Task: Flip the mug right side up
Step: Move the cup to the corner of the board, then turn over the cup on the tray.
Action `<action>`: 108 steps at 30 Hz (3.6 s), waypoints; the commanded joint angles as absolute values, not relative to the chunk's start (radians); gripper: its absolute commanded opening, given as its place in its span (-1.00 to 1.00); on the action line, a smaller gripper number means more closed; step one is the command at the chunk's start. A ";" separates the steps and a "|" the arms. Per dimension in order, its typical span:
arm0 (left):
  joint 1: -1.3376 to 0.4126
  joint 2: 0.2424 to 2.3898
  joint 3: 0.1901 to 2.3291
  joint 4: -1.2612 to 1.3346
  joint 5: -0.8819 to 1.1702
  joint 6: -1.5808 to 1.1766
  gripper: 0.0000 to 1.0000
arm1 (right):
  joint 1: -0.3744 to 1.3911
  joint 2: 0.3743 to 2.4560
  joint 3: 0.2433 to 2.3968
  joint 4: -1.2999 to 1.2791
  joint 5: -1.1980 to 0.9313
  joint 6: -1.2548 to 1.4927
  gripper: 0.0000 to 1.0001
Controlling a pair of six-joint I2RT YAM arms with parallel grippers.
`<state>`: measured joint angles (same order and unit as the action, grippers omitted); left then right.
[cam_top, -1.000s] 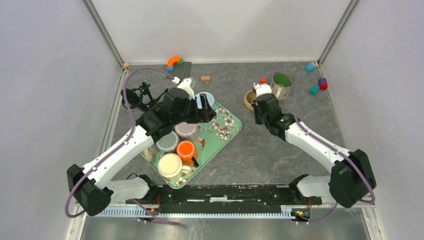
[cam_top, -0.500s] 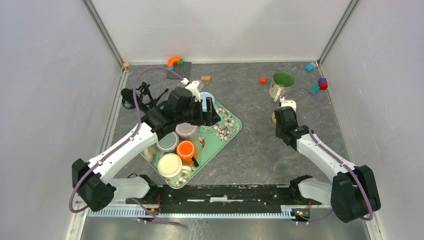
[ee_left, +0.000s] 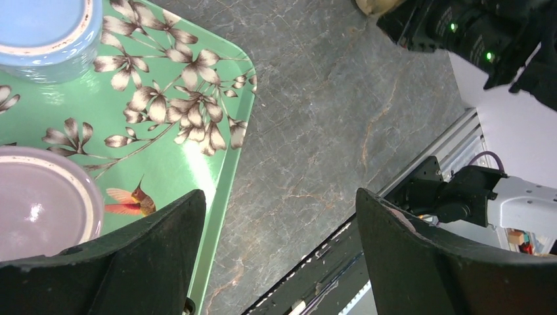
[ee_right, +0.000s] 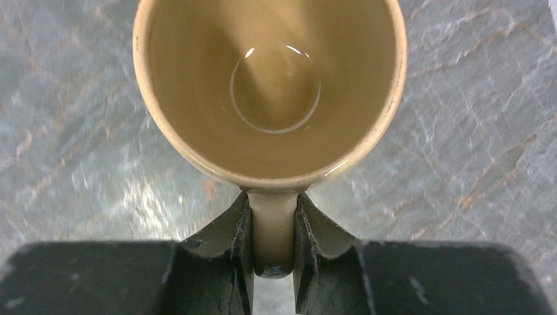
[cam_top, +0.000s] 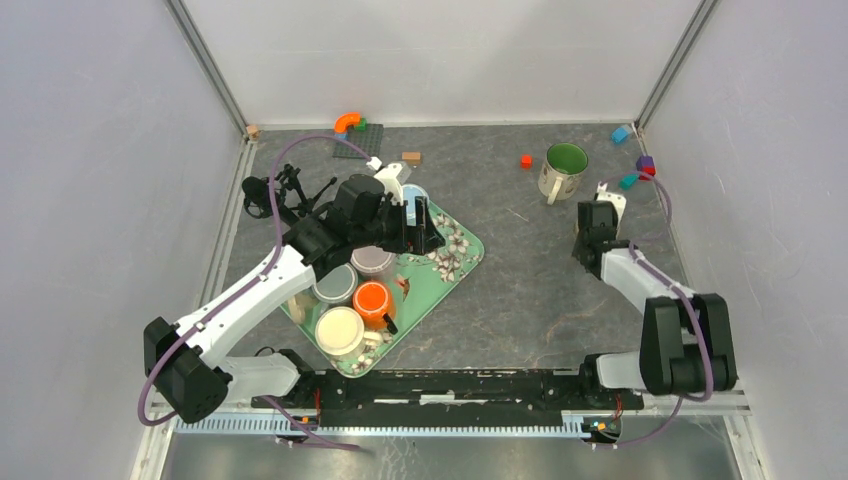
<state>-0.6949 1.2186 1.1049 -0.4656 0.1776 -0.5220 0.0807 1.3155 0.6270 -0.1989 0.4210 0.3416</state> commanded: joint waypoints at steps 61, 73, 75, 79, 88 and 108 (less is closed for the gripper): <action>-0.689 1.153 1.023 -0.495 -0.017 -0.513 0.99 | 0.038 1.183 0.855 -0.282 0.173 0.271 0.96; -0.505 1.524 1.330 -0.485 -0.101 -0.475 0.99 | 0.227 1.074 0.753 -0.192 0.060 0.289 0.96; -0.472 1.585 1.375 -0.475 -0.092 -0.471 0.99 | 0.229 1.077 0.749 -0.188 0.038 0.278 0.96; -0.421 1.717 1.458 -0.449 -0.022 -0.440 0.99 | 0.237 1.048 0.727 -0.156 0.002 0.283 0.96; -0.348 1.929 1.628 -0.459 0.079 -0.407 0.99 | 0.257 1.036 0.700 -0.133 -0.072 0.272 0.96; -0.347 1.879 1.426 -0.361 0.239 -0.566 0.99 | 0.263 1.053 0.672 -0.120 -0.071 0.263 0.96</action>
